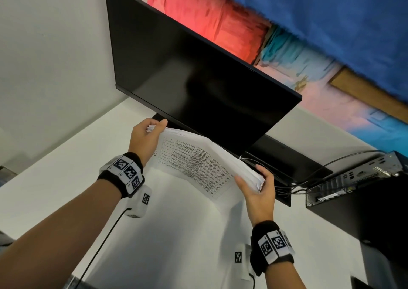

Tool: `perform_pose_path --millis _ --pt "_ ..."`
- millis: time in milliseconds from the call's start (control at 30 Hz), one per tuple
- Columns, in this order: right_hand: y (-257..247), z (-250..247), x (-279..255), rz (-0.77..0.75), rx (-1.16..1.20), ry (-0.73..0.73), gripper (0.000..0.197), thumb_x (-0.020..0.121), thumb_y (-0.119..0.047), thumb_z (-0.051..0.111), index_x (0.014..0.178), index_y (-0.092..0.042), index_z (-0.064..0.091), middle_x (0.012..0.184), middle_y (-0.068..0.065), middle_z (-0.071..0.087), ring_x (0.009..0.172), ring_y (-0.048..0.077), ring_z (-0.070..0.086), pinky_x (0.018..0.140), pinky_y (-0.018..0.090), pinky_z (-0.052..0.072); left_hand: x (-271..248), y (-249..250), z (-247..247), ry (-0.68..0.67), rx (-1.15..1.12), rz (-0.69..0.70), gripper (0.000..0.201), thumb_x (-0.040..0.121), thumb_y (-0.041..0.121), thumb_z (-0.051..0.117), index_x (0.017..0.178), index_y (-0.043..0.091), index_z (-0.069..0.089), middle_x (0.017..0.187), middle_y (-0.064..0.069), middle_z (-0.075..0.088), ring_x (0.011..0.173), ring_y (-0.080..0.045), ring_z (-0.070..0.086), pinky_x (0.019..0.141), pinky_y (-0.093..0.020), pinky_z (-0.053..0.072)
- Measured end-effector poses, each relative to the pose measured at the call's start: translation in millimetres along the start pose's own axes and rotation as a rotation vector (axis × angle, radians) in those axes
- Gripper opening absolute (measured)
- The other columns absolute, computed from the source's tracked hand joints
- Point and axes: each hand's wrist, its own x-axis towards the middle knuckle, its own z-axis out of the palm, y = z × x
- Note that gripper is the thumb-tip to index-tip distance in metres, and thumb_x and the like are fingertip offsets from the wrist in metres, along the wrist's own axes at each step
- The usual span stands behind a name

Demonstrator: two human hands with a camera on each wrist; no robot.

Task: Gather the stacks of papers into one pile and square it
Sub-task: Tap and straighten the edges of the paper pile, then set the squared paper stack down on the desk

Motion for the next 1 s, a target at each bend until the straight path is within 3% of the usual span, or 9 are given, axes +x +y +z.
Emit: perform_pose_path --millis 133,233,367,533,600,667,733,900,1000 --pt "0.5 5.2 -1.5 -0.002 -0.002 0.033 0.042 0.088 -0.027 0.078 0.125 -0.022 0.059 0.125 0.005 0.064 0.117 0.023 0.063 0.085 0.021 0.054 3.7 2.8 1.8 -0.002 0.033 -0.004 0.025 0.093 0.040 0.065 0.084 0.017 0.060 0.081 -0.003 0.064 0.070 -0.016 0.061 0.062 -0.027 0.050" --pt "1.1 1.0 -1.4 -0.010 -0.054 -0.080 0.065 0.076 -0.022 0.087 0.132 -0.022 0.054 0.125 -0.001 0.060 0.113 0.014 0.062 0.081 0.019 0.058 1.4 1.4 -3.4 -0.088 0.069 -0.009 0.037 0.083 0.030 0.080 0.107 0.015 0.056 0.091 0.006 0.063 0.078 -0.006 0.062 0.065 -0.016 0.051" --pt "2.6 -5.8 3.0 -0.055 -0.221 -0.215 0.091 0.062 -0.032 0.094 0.139 -0.030 0.046 0.128 -0.003 0.057 0.116 0.011 0.059 0.092 0.028 0.057 8.6 -13.0 -15.0 -0.209 0.149 -0.081 0.064 0.073 0.013 0.089 0.123 0.013 0.048 0.109 0.002 0.065 0.094 -0.009 0.064 0.079 -0.026 0.054" --pt "-3.1 -7.8 9.6 -0.243 -0.550 -0.171 0.017 0.093 -0.008 0.068 0.106 -0.018 0.063 0.092 0.001 0.067 0.086 0.013 0.066 0.073 0.035 0.061 9.8 -20.0 -4.8 -0.163 0.233 -0.009 0.042 0.090 0.013 0.073 0.123 -0.003 0.054 0.113 -0.014 0.066 0.104 -0.032 0.065 0.093 -0.045 0.055" --pt "-6.7 -11.1 12.0 -0.271 -0.626 -0.127 0.017 0.093 -0.006 0.067 0.092 -0.021 0.059 0.077 0.000 0.063 0.071 0.015 0.064 0.063 0.036 0.059 6.9 -14.2 0.4 -0.158 0.240 0.021 0.040 0.092 0.016 0.071 0.121 -0.005 0.052 0.115 -0.019 0.067 0.102 -0.032 0.065 0.093 -0.049 0.055" --pt "-10.7 -15.7 16.1 -0.228 -0.727 -0.102 0.021 0.091 -0.006 0.070 0.087 -0.020 0.055 0.074 0.001 0.062 0.067 0.021 0.064 0.063 0.038 0.061 3.4 -1.2 3.4 -0.202 0.313 0.098 0.036 0.092 0.019 0.070 0.113 -0.003 0.050 0.113 -0.021 0.066 0.102 -0.035 0.066 0.087 -0.049 0.055" --pt "-16.3 -18.7 21.3 -0.187 -0.815 -0.113 0.020 0.088 -0.012 0.075 0.096 -0.015 0.056 0.089 0.005 0.067 0.084 0.026 0.070 0.072 0.037 0.062 -2.6 20.2 6.6 -0.277 0.400 0.227 0.024 0.092 0.021 0.070 0.096 0.009 0.049 0.097 -0.014 0.067 0.090 -0.031 0.066 0.077 -0.044 0.055" --pt "-57.3 -3.5 28.0 -0.305 -0.656 -0.214 0.093 0.079 -0.027 0.085 0.156 -0.016 0.033 0.149 -0.001 0.048 0.136 0.013 0.046 0.112 0.033 0.042 -33.4 100.3 23.4 -0.541 0.620 0.667 0.036 0.093 0.022 0.069 0.077 0.032 0.038 0.083 -0.002 0.066 0.070 -0.019 0.061 0.061 -0.033 0.046" --pt "-76.6 6.3 26.7 -0.357 -0.509 -0.308 0.055 0.093 -0.021 0.071 0.144 -0.017 0.053 0.126 -0.008 0.065 0.110 -0.006 0.061 0.099 0.025 0.052 -44.5 130.4 32.2 -0.575 0.705 0.877 0.021 0.091 0.015 0.066 0.083 0.018 0.047 0.084 0.000 0.067 0.075 -0.021 0.062 0.069 -0.041 0.050"
